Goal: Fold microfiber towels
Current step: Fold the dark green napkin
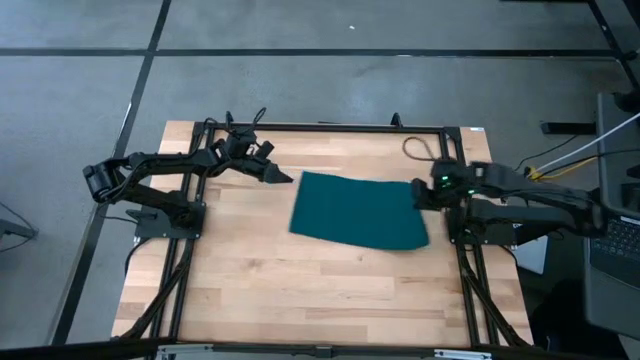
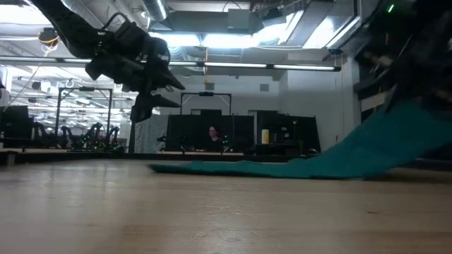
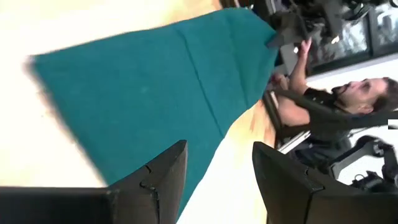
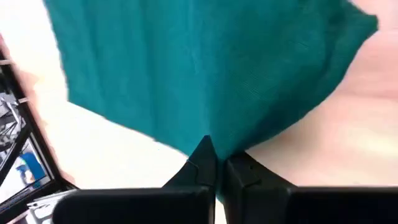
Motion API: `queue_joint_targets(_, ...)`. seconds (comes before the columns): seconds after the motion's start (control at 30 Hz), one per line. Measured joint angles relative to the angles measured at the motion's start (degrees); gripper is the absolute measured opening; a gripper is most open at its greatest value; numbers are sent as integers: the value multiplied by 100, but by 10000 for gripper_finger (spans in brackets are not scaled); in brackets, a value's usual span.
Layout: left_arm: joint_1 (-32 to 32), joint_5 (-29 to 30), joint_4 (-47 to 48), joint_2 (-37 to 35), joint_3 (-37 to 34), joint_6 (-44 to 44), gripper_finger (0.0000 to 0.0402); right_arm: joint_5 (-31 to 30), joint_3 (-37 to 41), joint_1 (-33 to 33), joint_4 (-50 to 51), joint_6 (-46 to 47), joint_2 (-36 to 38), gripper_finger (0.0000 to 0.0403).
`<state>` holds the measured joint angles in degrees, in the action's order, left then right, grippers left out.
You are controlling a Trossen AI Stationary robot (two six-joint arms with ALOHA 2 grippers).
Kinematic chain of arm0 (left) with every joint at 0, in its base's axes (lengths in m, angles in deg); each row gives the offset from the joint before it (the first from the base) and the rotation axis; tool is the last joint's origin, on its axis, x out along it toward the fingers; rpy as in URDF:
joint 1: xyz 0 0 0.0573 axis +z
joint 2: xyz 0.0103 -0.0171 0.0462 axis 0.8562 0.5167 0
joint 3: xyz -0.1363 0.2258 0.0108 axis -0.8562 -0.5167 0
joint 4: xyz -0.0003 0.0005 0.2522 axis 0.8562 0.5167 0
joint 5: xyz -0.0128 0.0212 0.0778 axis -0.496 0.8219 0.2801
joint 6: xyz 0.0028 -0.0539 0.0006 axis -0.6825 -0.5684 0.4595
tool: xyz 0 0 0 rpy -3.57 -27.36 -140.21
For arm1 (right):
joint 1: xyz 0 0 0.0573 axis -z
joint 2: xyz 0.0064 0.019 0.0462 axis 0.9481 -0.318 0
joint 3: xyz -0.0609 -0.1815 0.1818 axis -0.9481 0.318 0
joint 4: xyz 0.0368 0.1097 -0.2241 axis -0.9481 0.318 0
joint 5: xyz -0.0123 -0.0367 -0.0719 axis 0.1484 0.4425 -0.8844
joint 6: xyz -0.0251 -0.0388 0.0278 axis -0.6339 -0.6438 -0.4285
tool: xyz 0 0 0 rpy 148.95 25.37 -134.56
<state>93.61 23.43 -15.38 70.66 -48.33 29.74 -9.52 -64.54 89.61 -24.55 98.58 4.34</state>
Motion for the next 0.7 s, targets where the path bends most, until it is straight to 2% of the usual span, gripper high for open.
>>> queue_joint_targets(0.2,28,5,-424,0,0,-330,180,-455,-1869,0,2166,-264,230,3)
queue_joint_targets(0.43,28,2,-977,0,84,-686,180,-1537,-4864,0,3908,-660,-445,3)
queue_joint_targets(0.6,28,-18,-982,0,340,-648,180,-2066,-6576,11,3886,-1236,-1173,3)
queue_joint_targets(0.7,28,-20,-982,0,496,-643,180,-2148,-7130,82,3883,-1692,-1692,3)
